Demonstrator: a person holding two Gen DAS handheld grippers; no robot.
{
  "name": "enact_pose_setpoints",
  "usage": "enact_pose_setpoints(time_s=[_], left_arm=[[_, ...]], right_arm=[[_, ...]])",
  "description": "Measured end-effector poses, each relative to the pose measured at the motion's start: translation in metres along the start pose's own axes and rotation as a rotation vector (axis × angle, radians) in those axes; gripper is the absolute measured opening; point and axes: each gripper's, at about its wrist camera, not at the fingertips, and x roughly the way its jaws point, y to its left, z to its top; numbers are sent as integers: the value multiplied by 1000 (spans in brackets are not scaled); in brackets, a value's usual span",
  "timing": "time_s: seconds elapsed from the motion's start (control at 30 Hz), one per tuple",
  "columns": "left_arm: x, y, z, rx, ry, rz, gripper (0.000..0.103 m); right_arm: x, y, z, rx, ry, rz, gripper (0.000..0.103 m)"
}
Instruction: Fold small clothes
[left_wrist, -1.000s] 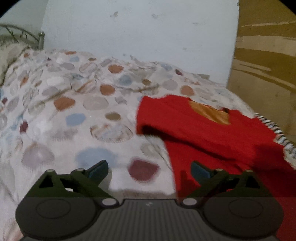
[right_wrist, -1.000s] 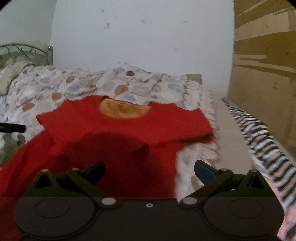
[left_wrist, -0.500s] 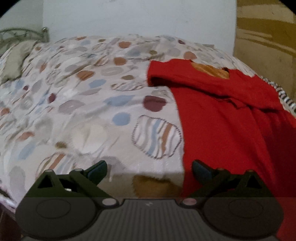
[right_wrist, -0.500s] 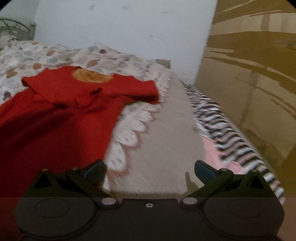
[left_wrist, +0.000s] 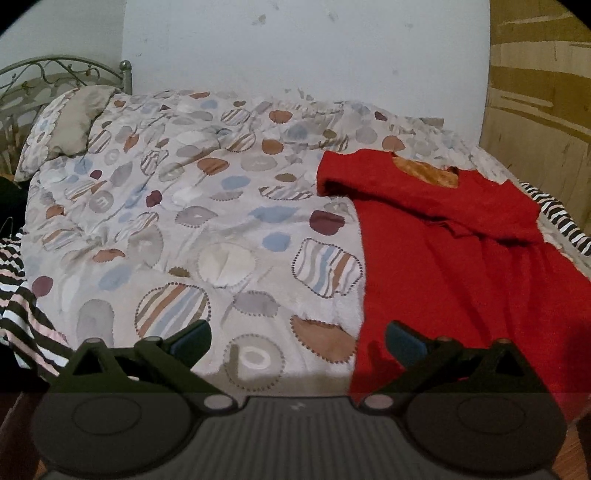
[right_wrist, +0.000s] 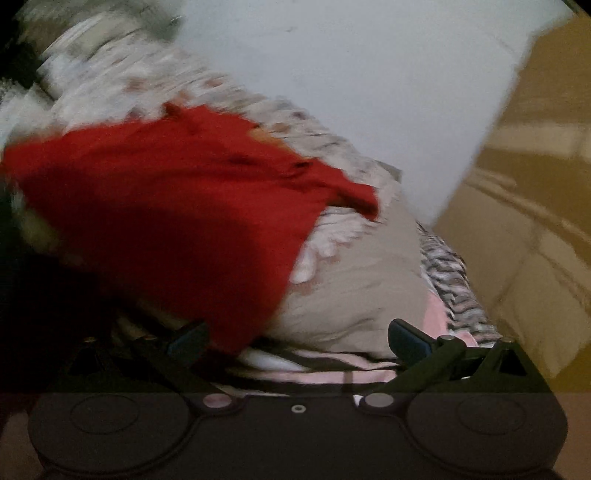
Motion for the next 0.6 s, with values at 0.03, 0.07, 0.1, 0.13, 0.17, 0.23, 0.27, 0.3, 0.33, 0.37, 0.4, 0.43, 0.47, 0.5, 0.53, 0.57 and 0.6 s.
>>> enact_pose_setpoints(time_s=[0.03,0.07,0.1,0.13,0.17,0.23,0.27,0.3,0.33,0.37,0.4,0.43,0.47,0.5,0.53,0.57,0.6], left_arm=[[-4,-1,0,0,-4,-1,103],[-7,-2,0,2,-8,-2,103],[-9,-2,0,5,-12,-1,103],[-12,-3,-1,8,-15,0,103],[-14,-4,-1,12,-18,2,103],[-18,-5,-1,18,-23,9,103],[-20,-5,-1,19,-25,13,103],[-21,-5,-1,19,-25,15,103],[-22,-5,-1,17,-24,17,103],[-23,-5,-1,15,-23,19,103],[-23,-4,-1,13,-21,20,103],[-23,-3,-1,13,-20,20,103],[-24,-3,-1,13,-21,22,103],[-25,-3,-1,15,-23,24,103],[-25,-3,-1,16,-25,26,103],[-25,-2,-1,17,-26,28,103],[-26,-2,-1,18,-27,29,103]], right_arm=[[2,12,-3,-64,-5,-21,103],[5,22,-4,-119,-6,-46,103],[9,32,-7,-178,-10,-79,103],[14,41,-9,-237,-13,-112,102],[19,48,-10,-281,-15,-138,102],[28,61,-11,-351,-28,-183,102],[32,65,-12,-379,-42,-202,102],[36,70,-12,-414,-61,-221,102],[40,76,-12,-455,-81,-236,102],[44,81,-13,-499,-98,-240,102],[48,87,-14,-552,-110,-235,102],[52,93,-16,-596,-118,-233,102],[55,96,-18,-632,-124,-235,102],[59,100,-19,-670,-131,-246,102],[61,101,-21,-692,-134,-258,102],[63,101,-20,-704,-136,-269,102],[64,99,-20,-706,-136,-283,102]])
